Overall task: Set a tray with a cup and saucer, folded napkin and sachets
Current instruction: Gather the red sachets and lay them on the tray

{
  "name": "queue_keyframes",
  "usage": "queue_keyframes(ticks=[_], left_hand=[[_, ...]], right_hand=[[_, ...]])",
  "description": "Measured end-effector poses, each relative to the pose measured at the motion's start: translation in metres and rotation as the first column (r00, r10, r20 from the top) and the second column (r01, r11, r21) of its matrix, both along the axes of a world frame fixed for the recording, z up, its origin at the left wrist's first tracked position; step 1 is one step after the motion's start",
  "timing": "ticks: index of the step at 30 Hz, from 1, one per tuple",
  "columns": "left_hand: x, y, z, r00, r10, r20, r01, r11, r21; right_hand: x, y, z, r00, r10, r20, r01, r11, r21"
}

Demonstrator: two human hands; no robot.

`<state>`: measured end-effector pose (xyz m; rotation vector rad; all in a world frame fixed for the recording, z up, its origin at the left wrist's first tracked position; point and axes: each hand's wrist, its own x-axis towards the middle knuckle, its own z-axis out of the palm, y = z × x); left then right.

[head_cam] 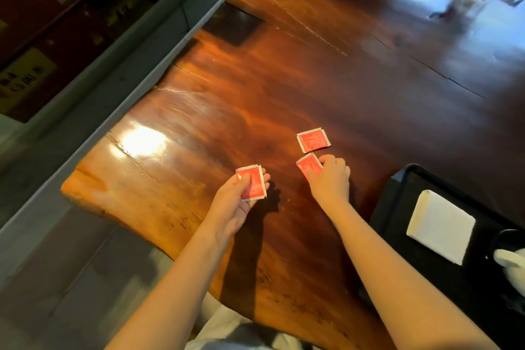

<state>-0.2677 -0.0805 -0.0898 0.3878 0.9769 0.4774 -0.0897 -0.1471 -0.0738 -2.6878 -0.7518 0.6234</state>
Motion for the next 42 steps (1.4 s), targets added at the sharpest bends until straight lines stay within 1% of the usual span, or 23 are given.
queue_keyframes(ticks=[1,3,6,9,11,13,14,15,17,21,23,25,27,28,29,31,32,34,36,37,40,41,42], left_hand=[[0.0,0.002,-0.001,1.0,0.004,-0.003,-0.004,1.0,-0.001],[-0.001,0.004,-0.001,1.0,0.009,-0.015,-0.009,1.0,-0.002],[-0.001,0.006,-0.001,0.999,0.026,-0.026,-0.026,1.0,-0.009],[0.001,0.008,0.001,0.999,0.027,-0.043,-0.027,1.0,-0.012],[0.003,0.009,0.003,0.998,0.019,-0.066,-0.019,1.0,0.001],[0.006,0.009,0.005,0.998,0.025,-0.054,-0.025,1.0,-0.008],[0.008,0.008,0.006,0.999,0.028,-0.046,-0.029,0.999,-0.027],[0.009,0.007,0.007,0.999,0.028,-0.036,-0.03,0.998,-0.049],[0.013,0.005,0.009,1.0,0.006,-0.007,-0.006,0.997,-0.072],[0.018,-0.001,0.008,0.996,-0.073,-0.044,0.073,0.997,-0.006],[0.019,-0.001,0.006,0.998,-0.04,-0.049,0.038,0.999,-0.038],[0.017,0.002,0.004,0.999,-0.015,-0.051,0.012,0.998,-0.063],[0.015,0.005,0.002,0.998,-0.024,-0.062,0.021,0.998,-0.057],[0.014,0.005,0.001,0.997,-0.029,-0.067,0.025,0.998,-0.055],[0.013,0.006,0.002,0.997,-0.032,-0.072,0.028,0.998,-0.055],[0.011,0.006,0.001,0.996,-0.037,-0.077,0.033,0.998,-0.051],[0.01,0.006,0.001,0.996,-0.039,-0.08,0.036,0.998,-0.044],[0.01,0.006,0.001,0.995,-0.044,-0.085,0.042,0.999,-0.028],[0.009,0.006,0.002,0.995,-0.051,-0.09,0.05,0.999,-0.015],[0.01,0.006,0.003,0.993,-0.061,-0.097,0.061,0.998,-0.005],[0.013,0.005,0.007,0.988,-0.086,-0.126,0.088,0.996,0.014],[0.015,0.004,0.008,0.986,-0.095,-0.135,0.099,0.995,0.021],[0.016,0.004,0.009,0.984,-0.105,-0.141,0.11,0.994,0.026]], right_hand=[[0.004,0.002,-0.003,1.0,0.011,0.02,-0.01,0.999,-0.053],[0.007,0.005,-0.008,1.0,0.012,0.008,-0.011,0.997,-0.079],[0.009,0.008,-0.013,0.993,-0.031,-0.117,0.024,0.998,-0.059],[0.003,0.006,-0.01,0.979,0.112,-0.17,-0.137,0.981,-0.138],[-0.005,0.004,-0.005,0.947,0.166,-0.273,-0.185,0.982,-0.044],[-0.017,0.004,0.006,0.873,0.145,-0.466,-0.098,0.987,0.124],[-0.024,0.005,0.012,0.83,0.155,-0.536,-0.06,0.98,0.19],[-0.03,0.008,0.016,0.81,0.184,-0.557,-0.056,0.969,0.239],[-0.044,0.013,0.019,0.838,0.238,-0.49,-0.089,0.947,0.307],[-0.06,0.017,0.013,0.93,0.24,-0.277,-0.157,0.944,0.291],[-0.051,0.019,0.007,0.934,0.27,-0.232,-0.194,0.932,0.304],[-0.027,0.025,0.003,0.953,0.244,-0.181,-0.179,0.932,0.316],[0.007,0.035,-0.001,0.98,0.198,-0.008,-0.192,0.96,0.203],[0.024,0.039,-0.003,0.976,0.208,0.068,-0.215,0.97,0.115],[0.039,0.043,-0.006,0.963,0.251,0.101,-0.255,0.967,0.023],[0.06,0.049,-0.01,0.917,0.391,0.083,-0.38,0.917,-0.123],[0.065,0.05,-0.013,0.891,0.449,0.074,-0.433,0.887,-0.161],[0.069,0.051,-0.018,0.851,0.511,0.125,-0.488,0.855,-0.174],[0.067,0.049,-0.018,0.849,0.493,0.191,-0.471,0.869,-0.153],[0.065,0.047,-0.018,0.866,0.465,0.183,-0.445,0.884,-0.141],[0.056,0.035,-0.014,0.922,0.386,0.034,-0.376,0.912,-0.162],[0.052,0.029,-0.011,0.93,0.367,-0.026,-0.367,0.919,-0.146],[0.046,0.024,-0.006,0.936,0.337,-0.101,-0.346,0.934,-0.088]])
